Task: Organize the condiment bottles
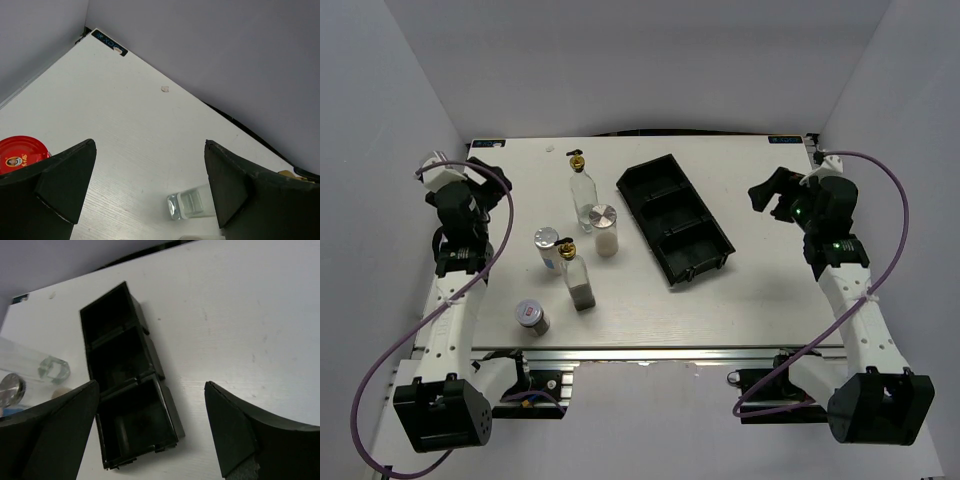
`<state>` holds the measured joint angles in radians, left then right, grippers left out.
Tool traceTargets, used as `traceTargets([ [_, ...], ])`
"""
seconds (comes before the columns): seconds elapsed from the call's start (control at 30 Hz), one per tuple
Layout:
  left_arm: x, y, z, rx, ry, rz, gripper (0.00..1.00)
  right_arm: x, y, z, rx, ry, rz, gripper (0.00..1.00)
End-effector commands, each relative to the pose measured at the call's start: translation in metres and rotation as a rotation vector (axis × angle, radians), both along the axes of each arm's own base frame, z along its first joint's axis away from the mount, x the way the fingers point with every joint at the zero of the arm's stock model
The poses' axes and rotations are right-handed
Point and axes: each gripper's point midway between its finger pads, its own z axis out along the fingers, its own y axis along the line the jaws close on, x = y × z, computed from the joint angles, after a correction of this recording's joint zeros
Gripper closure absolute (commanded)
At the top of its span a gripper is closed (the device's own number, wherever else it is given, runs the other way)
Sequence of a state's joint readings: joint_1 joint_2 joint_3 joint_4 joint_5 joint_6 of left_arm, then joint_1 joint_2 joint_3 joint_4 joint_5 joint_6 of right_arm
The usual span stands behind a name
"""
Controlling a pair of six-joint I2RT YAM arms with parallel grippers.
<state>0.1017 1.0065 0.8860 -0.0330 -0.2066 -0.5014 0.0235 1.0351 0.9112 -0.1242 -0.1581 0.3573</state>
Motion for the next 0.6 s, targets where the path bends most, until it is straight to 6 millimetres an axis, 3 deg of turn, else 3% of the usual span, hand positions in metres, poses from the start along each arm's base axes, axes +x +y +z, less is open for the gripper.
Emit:
traceTargets([
  [0.0,-0.002,-0.012,-0.004,0.013,0.002,-0.064,0.02,-0.003,0.030,0.038,0.029,-0.222,0.195,0.10],
  [0.13,-0.002,-0.016,-0.010,0.031,0.013,-0.096,0.02,-0.016,0.078,0.045,0.063,-0.296,0.469,0.11],
  [0.2,-0.002,-0.021,-0.014,0.035,0.017,-0.129,0.02,-0.011,0.102,0.033,-0.009,-0.280,0.564,0.10],
  [0.23,-0.001,-0.023,-0.012,0.041,-0.002,-0.140,0.02,-0.018,0.132,0.043,-0.035,-0.297,0.648,0.11],
  [0.27,-0.001,-0.025,-0.015,0.043,0.001,-0.151,0.02,-0.017,0.147,0.043,-0.071,-0.306,0.677,0.11],
  [0.3,-0.001,-0.026,-0.017,0.048,0.005,-0.159,0.02,-0.012,0.165,0.031,-0.127,-0.303,0.738,0.11],
  [0.33,-0.001,-0.029,-0.021,0.046,0.013,-0.175,0.02,-0.020,0.193,0.047,-0.135,-0.354,0.819,0.11],
  [0.37,-0.001,-0.030,-0.023,0.047,0.017,-0.184,0.02,-0.024,0.209,0.048,-0.139,-0.369,0.886,0.11],
  [0.4,-0.002,-0.032,-0.026,0.057,0.024,-0.198,0.02,-0.017,0.224,0.035,-0.140,-0.339,0.931,0.11],
  [0.43,-0.002,-0.034,-0.032,0.058,0.038,-0.211,0.02,-0.017,0.242,0.058,-0.178,-0.427,0.976,0.11],
  [0.47,-0.002,-0.034,-0.034,0.057,0.039,-0.213,0.02,-0.005,0.254,0.045,-0.194,-0.399,0.979,0.11],
  [0.53,-0.002,-0.033,-0.038,0.055,0.047,-0.204,0.02,0.000,0.280,0.050,-0.226,-0.435,1.008,0.11],
  [0.57,-0.002,-0.032,-0.040,0.056,0.052,-0.204,0.02,0.015,0.295,0.053,-0.245,-0.441,0.993,0.11],
])
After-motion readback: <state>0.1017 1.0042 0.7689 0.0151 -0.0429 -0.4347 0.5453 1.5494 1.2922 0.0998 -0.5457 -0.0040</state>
